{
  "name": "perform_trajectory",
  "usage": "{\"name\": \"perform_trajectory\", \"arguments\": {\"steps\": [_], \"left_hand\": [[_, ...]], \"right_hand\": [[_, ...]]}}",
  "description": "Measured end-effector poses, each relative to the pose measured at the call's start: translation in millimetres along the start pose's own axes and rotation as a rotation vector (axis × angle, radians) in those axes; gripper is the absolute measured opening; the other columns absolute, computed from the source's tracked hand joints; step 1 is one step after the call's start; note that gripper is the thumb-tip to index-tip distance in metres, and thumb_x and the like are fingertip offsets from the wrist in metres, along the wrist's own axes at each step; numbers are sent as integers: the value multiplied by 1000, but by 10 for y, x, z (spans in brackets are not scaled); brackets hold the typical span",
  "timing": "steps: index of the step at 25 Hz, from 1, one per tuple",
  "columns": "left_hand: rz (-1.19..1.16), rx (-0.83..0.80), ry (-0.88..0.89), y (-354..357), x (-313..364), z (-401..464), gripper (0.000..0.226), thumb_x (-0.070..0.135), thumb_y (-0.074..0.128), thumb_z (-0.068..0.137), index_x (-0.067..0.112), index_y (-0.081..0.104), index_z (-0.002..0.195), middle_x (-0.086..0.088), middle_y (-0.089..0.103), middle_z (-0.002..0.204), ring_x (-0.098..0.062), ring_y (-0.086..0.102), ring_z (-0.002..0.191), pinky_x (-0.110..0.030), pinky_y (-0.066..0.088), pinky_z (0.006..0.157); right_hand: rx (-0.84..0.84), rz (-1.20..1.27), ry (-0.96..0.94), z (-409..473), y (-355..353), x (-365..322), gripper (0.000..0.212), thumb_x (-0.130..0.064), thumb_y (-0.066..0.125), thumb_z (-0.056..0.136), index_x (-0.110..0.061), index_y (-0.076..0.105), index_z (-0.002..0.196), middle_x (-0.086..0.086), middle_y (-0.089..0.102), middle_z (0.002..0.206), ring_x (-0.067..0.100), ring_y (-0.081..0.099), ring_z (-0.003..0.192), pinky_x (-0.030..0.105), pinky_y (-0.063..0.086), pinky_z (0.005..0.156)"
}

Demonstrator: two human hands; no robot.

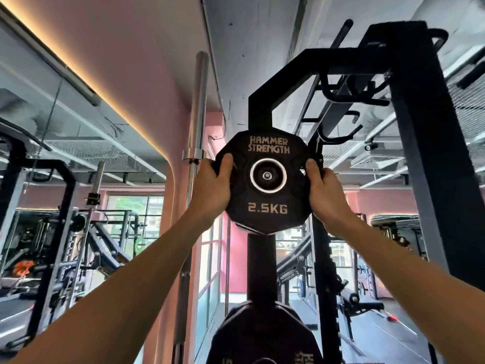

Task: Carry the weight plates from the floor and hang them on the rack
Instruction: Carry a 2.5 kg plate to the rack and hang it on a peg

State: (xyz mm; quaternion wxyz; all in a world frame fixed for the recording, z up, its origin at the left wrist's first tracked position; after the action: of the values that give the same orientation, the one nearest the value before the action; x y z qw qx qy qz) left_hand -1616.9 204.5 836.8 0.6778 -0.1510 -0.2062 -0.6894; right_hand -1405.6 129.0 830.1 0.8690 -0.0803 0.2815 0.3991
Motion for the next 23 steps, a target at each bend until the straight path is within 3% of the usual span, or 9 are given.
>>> {"name": "perform_trajectory", "arguments": {"steps": [4, 10, 13, 17, 21, 23], "left_hand": [[-62, -58, -12, 63, -210, 133, 43, 49, 45, 100, 12, 51, 120, -2, 62, 113, -14, 62, 103, -28, 48, 80], [-139, -58, -7, 240, -533, 264, 41, 45, 45, 101, 11, 54, 123, -1, 66, 110, -11, 64, 99, -24, 49, 76], [-158, -48, -8, 295, -649, 293, 41, 45, 46, 101, 11, 55, 122, 0, 66, 107, -11, 65, 96, -24, 48, 76], [-134, -33, -9, 345, -710, 279, 32, 42, 45, 102, 14, 52, 117, 7, 62, 99, 2, 60, 84, -13, 44, 65], [-100, -63, 1, 338, -729, 308, 33, 44, 43, 102, 17, 50, 120, 6, 62, 103, -5, 61, 93, -22, 46, 73], [-95, -94, -23, 340, -722, 289, 34, 46, 40, 103, 19, 48, 122, 7, 60, 105, -4, 59, 96, -22, 47, 75]], "right_hand": [[-26, 22, 16, 104, 103, 230, 63, -69, 40, 87, -14, 54, 112, 3, 67, 108, 20, 64, 101, 47, 52, 94], [-30, -41, 9, 262, 166, 475, 86, -85, 35, 69, -14, 57, 113, 4, 68, 107, 22, 66, 100, 49, 51, 93], [-44, -64, -14, 314, 191, 536, 78, -82, 35, 78, -15, 56, 112, 3, 69, 104, 21, 66, 99, 49, 51, 93], [-44, -49, -47, 333, 214, 628, 48, -57, 36, 98, -14, 50, 113, -2, 63, 101, 15, 62, 98, 44, 49, 96], [-35, -20, -63, 273, 228, 631, 39, -51, 34, 100, -16, 44, 112, -12, 55, 95, 1, 55, 90, 37, 46, 93], [-27, 7, -55, 244, 236, 624, 36, -51, 33, 101, -18, 43, 113, -14, 53, 96, 5, 56, 93, 38, 46, 96]]}}
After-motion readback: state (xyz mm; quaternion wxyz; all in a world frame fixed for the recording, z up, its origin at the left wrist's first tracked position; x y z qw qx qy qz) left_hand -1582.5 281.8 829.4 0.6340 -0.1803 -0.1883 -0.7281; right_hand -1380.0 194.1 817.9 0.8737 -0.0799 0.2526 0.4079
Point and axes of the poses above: each hand's wrist, its own z-axis towards the middle knuckle, its own y-axis out of the palm, x = y × z, the point moved 4 cm from there along z, towards the middle knuckle
